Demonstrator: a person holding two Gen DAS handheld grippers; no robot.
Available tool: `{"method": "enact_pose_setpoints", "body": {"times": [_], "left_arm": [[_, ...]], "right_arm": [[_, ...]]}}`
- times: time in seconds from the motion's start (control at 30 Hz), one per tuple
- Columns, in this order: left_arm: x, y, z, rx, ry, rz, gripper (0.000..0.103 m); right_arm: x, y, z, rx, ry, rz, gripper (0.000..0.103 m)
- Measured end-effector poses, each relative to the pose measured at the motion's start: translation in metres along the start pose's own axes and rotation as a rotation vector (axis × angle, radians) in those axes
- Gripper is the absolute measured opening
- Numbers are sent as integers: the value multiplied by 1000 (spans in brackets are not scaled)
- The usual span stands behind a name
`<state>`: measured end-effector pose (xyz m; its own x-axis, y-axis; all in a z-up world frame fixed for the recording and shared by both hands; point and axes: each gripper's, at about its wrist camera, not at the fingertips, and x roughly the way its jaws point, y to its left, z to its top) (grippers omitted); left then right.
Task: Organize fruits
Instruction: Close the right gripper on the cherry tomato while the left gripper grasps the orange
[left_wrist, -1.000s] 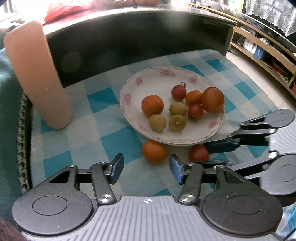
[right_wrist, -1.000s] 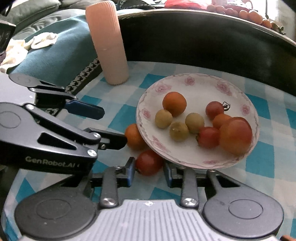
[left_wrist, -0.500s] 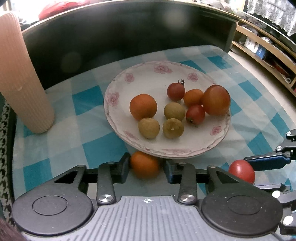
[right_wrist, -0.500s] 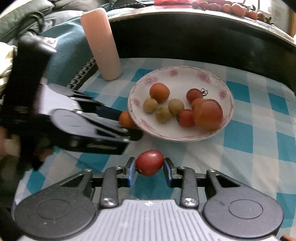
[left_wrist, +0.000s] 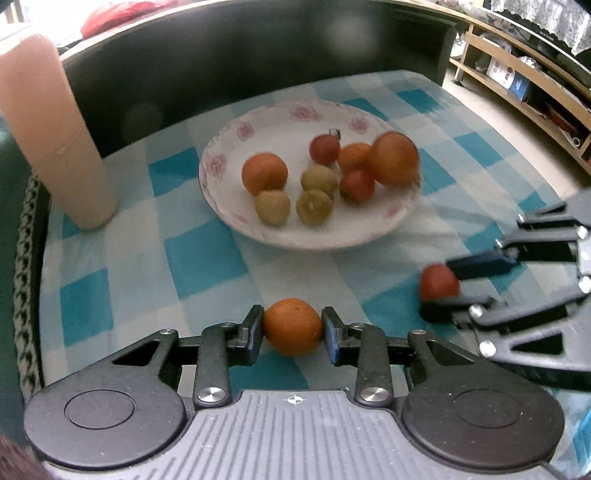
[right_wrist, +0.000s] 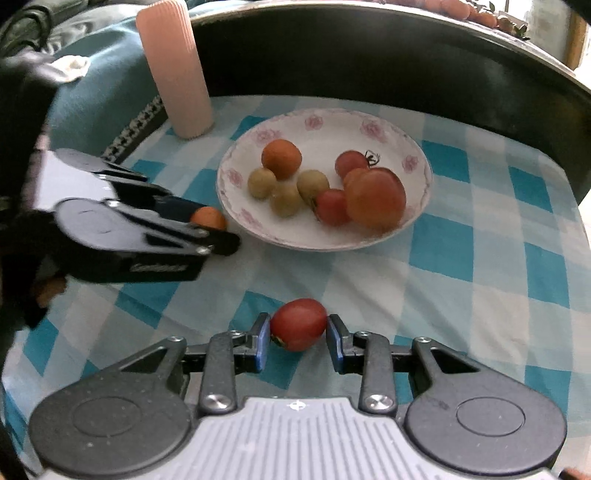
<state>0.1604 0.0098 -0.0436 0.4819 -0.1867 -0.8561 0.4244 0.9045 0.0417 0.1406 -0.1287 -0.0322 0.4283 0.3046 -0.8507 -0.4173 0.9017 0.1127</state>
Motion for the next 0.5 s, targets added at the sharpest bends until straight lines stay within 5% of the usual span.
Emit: {"method": "enact_pose_setpoints", "body": {"times": [0.2, 0.37, 0.43, 0.5], "left_arm": [[2, -4, -11, -2, 14, 1, 42], [1, -8, -12, 20, 15, 15, 54], [1, -9, -13, 25, 27, 15, 66], [0, -12, -15, 39, 24, 21, 66]], "right_arm": [[-1, 7, -5, -56, -3, -20, 47], [1, 5, -4, -52, 2, -22, 48], [1, 5, -4, -56, 4, -22, 48], [2, 4, -4, -49, 6, -13, 48]]}}
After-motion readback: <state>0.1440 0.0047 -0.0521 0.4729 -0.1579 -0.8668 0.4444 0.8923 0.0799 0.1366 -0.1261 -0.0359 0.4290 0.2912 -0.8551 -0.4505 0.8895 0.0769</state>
